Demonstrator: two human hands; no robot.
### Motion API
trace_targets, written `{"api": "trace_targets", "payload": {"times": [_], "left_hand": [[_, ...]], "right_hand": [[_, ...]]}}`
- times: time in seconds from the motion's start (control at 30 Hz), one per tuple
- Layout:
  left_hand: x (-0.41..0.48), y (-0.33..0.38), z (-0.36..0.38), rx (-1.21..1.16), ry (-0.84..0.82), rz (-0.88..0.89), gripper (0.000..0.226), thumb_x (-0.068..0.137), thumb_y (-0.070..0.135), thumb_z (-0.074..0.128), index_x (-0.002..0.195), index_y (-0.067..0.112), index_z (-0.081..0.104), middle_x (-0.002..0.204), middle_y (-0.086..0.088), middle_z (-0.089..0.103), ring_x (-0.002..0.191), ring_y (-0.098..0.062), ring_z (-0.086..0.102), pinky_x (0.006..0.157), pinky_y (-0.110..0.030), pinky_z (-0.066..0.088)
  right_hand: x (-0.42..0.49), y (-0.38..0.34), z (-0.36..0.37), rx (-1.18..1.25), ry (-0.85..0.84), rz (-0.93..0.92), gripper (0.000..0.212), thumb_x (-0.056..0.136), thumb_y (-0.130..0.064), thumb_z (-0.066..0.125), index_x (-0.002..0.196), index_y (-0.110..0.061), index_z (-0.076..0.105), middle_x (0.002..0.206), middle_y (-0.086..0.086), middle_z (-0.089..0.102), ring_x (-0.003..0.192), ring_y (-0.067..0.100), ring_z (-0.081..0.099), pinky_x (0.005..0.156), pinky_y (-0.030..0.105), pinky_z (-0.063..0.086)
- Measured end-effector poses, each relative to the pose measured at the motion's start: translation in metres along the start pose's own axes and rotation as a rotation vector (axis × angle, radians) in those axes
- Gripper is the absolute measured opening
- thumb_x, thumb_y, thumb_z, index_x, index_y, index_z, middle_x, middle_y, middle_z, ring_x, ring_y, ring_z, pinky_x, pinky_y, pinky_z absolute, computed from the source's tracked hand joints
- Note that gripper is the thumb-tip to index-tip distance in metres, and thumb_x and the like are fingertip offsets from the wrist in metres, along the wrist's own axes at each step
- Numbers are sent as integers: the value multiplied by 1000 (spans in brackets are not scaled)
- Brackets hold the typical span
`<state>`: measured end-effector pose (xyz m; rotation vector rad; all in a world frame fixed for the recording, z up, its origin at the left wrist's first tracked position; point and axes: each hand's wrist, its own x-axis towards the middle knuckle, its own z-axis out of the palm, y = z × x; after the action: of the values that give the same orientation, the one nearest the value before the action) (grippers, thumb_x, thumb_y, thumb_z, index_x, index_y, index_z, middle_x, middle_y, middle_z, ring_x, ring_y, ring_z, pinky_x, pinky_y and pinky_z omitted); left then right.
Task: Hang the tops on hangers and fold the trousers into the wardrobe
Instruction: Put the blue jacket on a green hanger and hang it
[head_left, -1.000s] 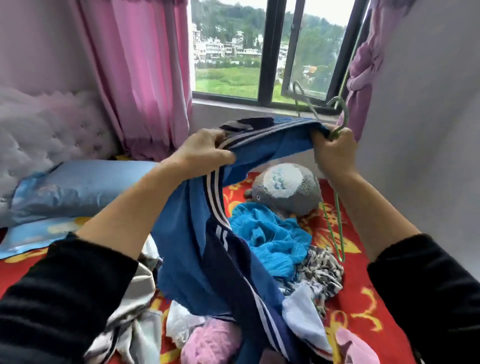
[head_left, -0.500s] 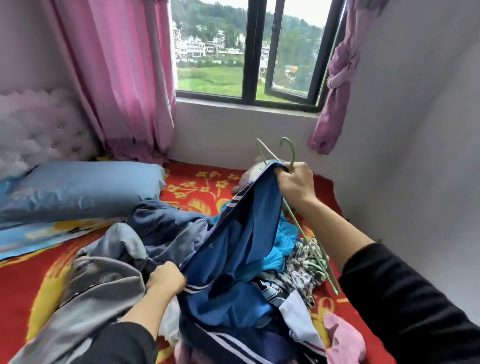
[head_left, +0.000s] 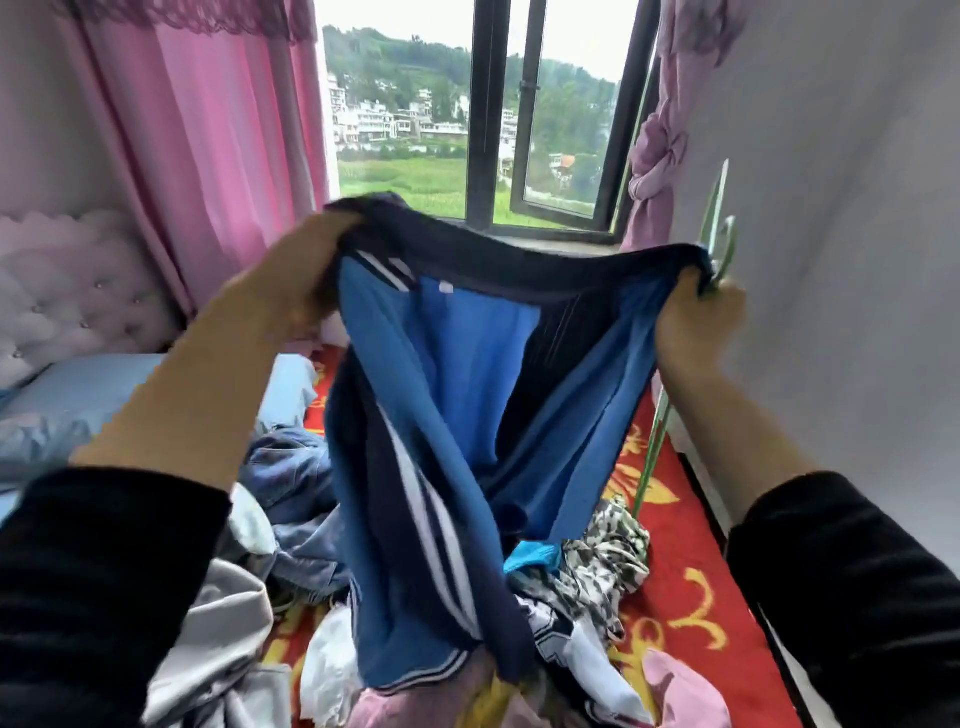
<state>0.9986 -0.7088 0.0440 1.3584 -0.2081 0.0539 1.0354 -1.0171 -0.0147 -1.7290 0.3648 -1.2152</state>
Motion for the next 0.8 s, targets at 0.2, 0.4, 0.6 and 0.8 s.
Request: {"api": "trace_targets", "payload": {"times": [0.2,0.4,0.6,0.8], "left_hand": [[9,-38,-45,1268,105,-145,40,78,43,67,66,5,67,60,-9,62,53,-22,56,58,-28,50],[-28,-167,-100,1688,345,-453,26,83,17,58,107,9,64,116,-18,63,106,-35,61,85,-37,49],[-37,-213,-111,968,347,-477,26,87,9,56,62,7,62,65,-16,57,66,-26,52,62,-31,38],[-15,-203,-72,939,163,-314,35,95,31,48,79,6,65,76,-7,62,73,-25,55,63,-32,39]], "right_hand": [[7,17,-12,-49,-157,-71,22,95,-17,47,87,-3,61,68,5,51,70,26,48,60,27,26],[-35,79,-20,-218,-364,44,20,94,-12,49,80,1,56,87,28,61,77,34,54,65,40,34],[-57,94,-21,-453,-594,21,20,95,-26,47,87,-14,61,98,20,67,92,43,58,67,39,40],[-75,93,-19,-328,-819,135,19,84,-27,63,100,-15,64,99,6,65,95,27,59,83,36,45]]}}
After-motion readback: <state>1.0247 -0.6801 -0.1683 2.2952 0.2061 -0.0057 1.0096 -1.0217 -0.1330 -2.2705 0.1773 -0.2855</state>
